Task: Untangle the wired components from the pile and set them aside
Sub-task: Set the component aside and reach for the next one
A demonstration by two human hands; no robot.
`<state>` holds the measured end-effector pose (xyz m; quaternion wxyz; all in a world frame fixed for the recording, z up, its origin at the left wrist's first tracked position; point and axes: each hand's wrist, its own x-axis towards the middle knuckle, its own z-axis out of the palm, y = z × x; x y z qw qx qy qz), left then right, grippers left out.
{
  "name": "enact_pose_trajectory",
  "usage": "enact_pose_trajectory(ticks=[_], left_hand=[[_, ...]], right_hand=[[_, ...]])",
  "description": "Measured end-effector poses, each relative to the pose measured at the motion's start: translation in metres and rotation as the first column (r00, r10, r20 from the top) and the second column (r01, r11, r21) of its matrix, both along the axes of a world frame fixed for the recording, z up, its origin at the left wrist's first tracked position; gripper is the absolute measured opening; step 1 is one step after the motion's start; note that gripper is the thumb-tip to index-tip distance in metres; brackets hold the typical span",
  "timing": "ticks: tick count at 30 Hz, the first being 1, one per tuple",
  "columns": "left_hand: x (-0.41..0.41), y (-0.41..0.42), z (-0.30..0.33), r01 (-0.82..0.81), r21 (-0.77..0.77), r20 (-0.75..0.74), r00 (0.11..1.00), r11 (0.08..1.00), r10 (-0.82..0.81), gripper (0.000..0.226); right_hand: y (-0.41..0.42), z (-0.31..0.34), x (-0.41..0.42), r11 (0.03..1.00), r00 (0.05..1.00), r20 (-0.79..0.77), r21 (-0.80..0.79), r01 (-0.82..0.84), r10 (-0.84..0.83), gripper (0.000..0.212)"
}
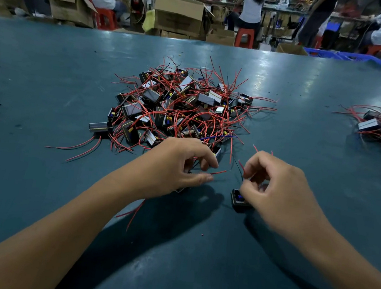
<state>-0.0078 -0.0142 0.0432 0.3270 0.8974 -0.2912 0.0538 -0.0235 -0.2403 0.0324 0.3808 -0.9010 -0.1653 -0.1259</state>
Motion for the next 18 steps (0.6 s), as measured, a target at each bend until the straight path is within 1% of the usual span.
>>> enact_pose_trajectory(ticks=[4,7,9,11,13,16,18], left_hand=[[0.003,0.000,-0.005,0.002,-0.016,-0.039,0.999,1.000,-0.002,0.007],[0.004,-0.002,-0.007,0.025,-0.001,-0.064,0.998,1.000,-0.025,0.006],[0.004,0.000,-0.008,0.031,0.001,-0.101,0.994,1.000,-0.031,0.006],[0.004,0.002,-0.008,0.029,-0.010,-0.135,0.990,1.000,-0.030,0.003],[0.004,0.002,-0.007,0.020,-0.030,-0.151,0.988,0.999,-0.024,0.005],[0.003,0.002,-0.006,0.011,-0.050,-0.162,0.987,0.999,-0.019,0.011],[0.002,0.000,-0.006,0.011,-0.058,-0.177,0.984,0.998,-0.021,0.013]], right_hand=[[0.007,-0.007,0.000,0.996,0.993,0.081,-0.019,-0.090,0.091,0.019],[0.008,-0.010,0.003,0.993,0.989,0.089,0.012,-0.119,0.118,0.017],[0.009,-0.013,0.005,0.990,0.991,0.062,0.073,-0.121,0.116,0.017],[0.009,-0.016,0.007,0.972,0.988,-0.004,0.181,-0.149,0.153,0.018],[0.009,-0.018,0.008,0.953,0.982,-0.041,0.249,-0.170,0.185,0.019],[0.009,-0.019,0.008,0.936,0.980,-0.053,0.311,-0.167,0.192,0.010],[0.010,-0.018,0.008,0.904,0.976,-0.079,0.398,-0.157,0.204,0.004]])
